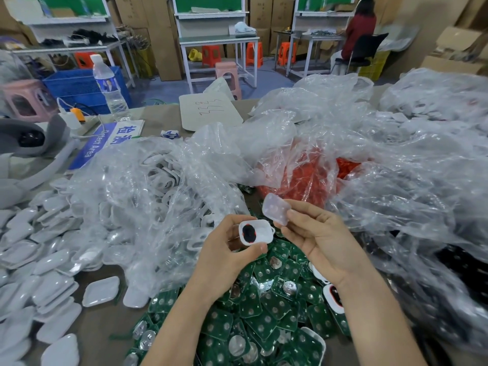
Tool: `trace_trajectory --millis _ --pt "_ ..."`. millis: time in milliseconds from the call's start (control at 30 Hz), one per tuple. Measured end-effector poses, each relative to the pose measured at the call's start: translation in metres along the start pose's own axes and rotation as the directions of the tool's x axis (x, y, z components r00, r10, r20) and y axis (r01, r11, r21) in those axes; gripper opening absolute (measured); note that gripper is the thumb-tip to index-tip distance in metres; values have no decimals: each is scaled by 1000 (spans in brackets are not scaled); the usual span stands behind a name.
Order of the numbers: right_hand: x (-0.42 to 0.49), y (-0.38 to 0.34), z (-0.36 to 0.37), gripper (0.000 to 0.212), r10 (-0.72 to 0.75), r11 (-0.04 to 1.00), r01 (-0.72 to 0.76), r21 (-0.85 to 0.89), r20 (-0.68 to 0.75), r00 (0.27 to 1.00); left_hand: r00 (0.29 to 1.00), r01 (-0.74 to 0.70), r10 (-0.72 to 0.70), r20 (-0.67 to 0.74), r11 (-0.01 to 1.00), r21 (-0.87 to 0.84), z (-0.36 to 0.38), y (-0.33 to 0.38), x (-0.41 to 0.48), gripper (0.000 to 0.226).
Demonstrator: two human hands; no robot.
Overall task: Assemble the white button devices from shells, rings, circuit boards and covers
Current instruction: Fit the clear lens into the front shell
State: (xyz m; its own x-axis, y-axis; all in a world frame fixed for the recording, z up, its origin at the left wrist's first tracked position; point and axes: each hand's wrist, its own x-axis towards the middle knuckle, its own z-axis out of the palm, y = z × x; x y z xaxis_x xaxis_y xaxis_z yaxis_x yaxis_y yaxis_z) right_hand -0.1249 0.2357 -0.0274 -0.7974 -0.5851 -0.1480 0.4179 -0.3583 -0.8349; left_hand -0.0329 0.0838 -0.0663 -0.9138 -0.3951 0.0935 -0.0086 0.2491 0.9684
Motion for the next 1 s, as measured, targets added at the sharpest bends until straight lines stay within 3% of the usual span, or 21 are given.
trace_trajectory --millis 533,833,900,1000 --pt "0 -2 -2 21 12 1000 -11 -27 33 999 1000 8 -8 2 1000 -6 0 -1 1 39" --pt "8 -23 -15 29 12 998 -11 61 -19 1000 1000 19 -18 16 1000 -20 0 -1 1 38" --pt "10 -29 -15 35 5 1000 -5 17 -24 1000 1000 16 -16 19 999 -36 0 0 0 38" --pt "13 -29 -11 39 -75 978 53 -202 -106 991 999 -12 14 51 999 -51 0 1 -1 39"
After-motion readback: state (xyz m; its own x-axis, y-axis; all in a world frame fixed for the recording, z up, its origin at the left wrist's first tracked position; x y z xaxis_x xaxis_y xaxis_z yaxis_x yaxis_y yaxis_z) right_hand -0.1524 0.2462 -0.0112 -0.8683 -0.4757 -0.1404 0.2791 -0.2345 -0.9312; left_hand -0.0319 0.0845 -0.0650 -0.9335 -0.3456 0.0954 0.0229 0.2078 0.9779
